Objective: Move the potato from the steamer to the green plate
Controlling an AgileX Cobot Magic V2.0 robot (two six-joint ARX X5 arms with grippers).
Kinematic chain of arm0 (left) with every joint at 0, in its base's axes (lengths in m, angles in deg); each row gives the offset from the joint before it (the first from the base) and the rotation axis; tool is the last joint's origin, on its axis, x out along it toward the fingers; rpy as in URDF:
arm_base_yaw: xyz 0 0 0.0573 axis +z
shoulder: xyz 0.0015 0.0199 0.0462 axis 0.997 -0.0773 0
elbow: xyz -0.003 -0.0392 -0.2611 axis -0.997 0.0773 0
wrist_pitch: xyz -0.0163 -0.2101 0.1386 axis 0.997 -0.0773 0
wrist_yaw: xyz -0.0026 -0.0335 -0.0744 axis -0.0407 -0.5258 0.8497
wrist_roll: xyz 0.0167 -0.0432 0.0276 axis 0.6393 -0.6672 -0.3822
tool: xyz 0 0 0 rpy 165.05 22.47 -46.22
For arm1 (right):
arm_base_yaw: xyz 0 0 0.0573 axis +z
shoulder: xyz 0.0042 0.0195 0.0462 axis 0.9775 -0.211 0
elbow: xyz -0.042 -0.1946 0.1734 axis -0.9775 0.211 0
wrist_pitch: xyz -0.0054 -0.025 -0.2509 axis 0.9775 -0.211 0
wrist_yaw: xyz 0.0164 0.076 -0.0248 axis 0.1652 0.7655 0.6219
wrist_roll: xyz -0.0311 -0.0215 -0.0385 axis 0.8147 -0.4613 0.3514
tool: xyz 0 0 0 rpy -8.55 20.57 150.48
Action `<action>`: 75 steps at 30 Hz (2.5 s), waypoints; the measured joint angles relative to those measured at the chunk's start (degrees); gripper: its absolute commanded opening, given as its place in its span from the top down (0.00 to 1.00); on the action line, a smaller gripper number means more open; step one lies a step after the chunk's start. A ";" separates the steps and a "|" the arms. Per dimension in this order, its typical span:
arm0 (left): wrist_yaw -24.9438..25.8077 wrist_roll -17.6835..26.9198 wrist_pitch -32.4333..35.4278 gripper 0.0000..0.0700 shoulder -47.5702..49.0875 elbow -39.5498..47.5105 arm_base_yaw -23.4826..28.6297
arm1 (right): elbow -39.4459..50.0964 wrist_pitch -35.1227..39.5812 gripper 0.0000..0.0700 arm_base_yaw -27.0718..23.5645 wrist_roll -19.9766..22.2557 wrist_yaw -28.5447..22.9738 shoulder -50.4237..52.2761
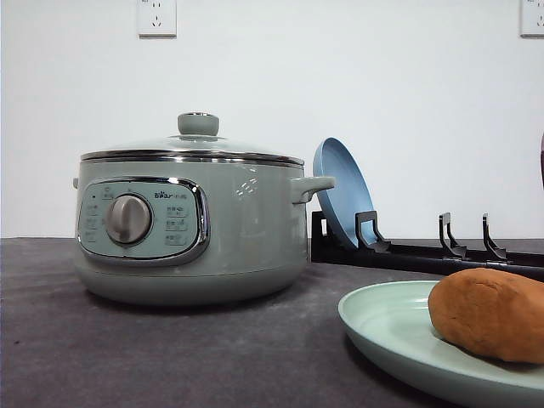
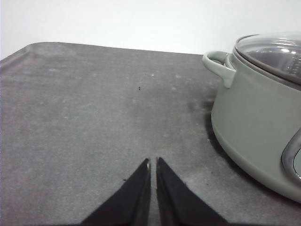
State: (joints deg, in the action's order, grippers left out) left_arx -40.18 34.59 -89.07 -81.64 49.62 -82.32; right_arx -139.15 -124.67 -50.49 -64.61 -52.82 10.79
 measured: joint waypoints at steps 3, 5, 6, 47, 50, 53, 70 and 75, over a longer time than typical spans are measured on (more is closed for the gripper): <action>0.00 0.00 -0.01 0.98 0.00 0.00 0.00 | 0.00 0.00 0.96 0.00 0.00 0.00 0.00; -0.01 0.00 -0.01 0.98 0.00 0.00 0.00 | 0.00 0.01 0.96 0.00 0.00 0.00 0.00; -0.01 0.00 -0.01 0.98 0.00 0.00 0.00 | 0.00 0.00 0.96 0.00 0.00 0.00 0.00; -0.01 0.00 -0.04 0.98 -0.02 0.00 0.00 | 39.70 47.72 0.97 -21.59 7.69 -2.59 12.92; -0.01 0.00 -0.02 0.98 -0.02 0.00 0.00 | 47.52 59.12 0.97 -22.44 7.69 -2.62 16.12; -0.01 0.00 -0.03 0.98 -0.02 0.00 0.00 | 53.24 64.34 0.98 -23.20 7.69 -2.77 19.65; -0.01 0.00 -0.04 0.98 -0.04 0.00 0.00 | 69.72 61.16 0.98 -27.39 7.44 -7.91 29.88; -0.01 0.00 -0.04 0.98 -0.05 0.00 0.00 | 69.68 56.78 0.98 -27.39 7.30 -9.29 29.86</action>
State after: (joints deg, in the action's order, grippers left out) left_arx -40.19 34.59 -89.10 -81.69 49.62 -82.32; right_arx -69.47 -67.90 -77.87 -57.31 -62.11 40.64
